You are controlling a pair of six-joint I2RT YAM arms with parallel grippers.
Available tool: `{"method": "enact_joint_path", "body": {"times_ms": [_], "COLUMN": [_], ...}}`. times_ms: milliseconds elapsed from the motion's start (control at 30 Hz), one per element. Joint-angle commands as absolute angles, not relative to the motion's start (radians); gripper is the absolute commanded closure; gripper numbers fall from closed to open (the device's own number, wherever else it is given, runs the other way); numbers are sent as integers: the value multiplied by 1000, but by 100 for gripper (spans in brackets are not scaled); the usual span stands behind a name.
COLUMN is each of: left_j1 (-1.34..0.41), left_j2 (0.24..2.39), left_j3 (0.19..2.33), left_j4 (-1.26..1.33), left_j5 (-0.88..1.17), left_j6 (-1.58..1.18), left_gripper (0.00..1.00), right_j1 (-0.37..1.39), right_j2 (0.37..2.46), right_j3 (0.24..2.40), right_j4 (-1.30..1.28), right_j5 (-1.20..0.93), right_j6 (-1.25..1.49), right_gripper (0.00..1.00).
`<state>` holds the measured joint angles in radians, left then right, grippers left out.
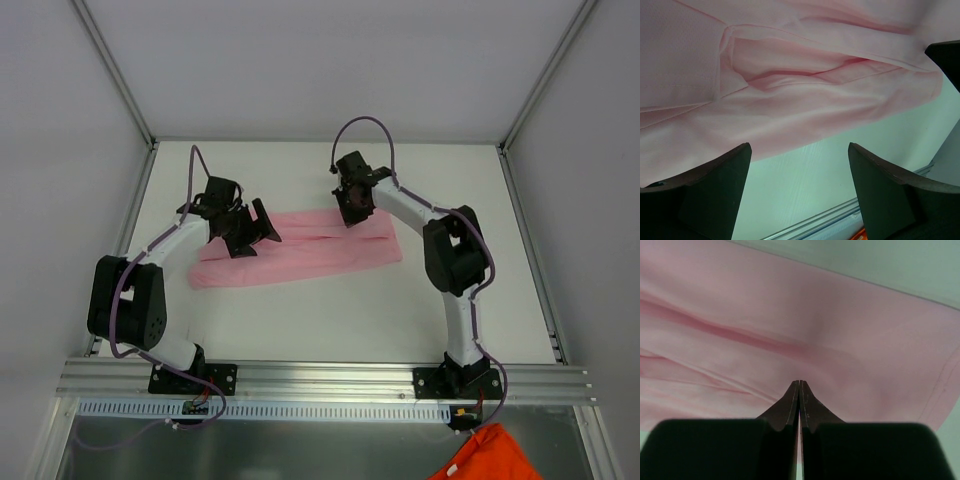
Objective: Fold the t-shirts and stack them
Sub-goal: Fold the other side of the tshirt into a rectangle
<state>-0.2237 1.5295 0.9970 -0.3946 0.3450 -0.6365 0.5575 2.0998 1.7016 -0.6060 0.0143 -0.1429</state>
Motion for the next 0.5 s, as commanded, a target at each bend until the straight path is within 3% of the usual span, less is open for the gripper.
{"method": "enact_joint_path", "body": {"times_ms": [0, 467], "left_j1": [-227, -229], "left_j2": [1526, 1523], "left_j3": [1032, 996], "left_j4": [-426, -500], "left_j5": [314, 264], "left_j6": [-598, -548], "left_gripper": [20, 20], "right_j1": [542, 514], "right_j2": [2121, 2083], "right_j3": [1749, 1709], "right_j4": [-600, -577], "right_j5": [43, 290], "right_j6": [-140, -236], "right_gripper": [99, 99]}}
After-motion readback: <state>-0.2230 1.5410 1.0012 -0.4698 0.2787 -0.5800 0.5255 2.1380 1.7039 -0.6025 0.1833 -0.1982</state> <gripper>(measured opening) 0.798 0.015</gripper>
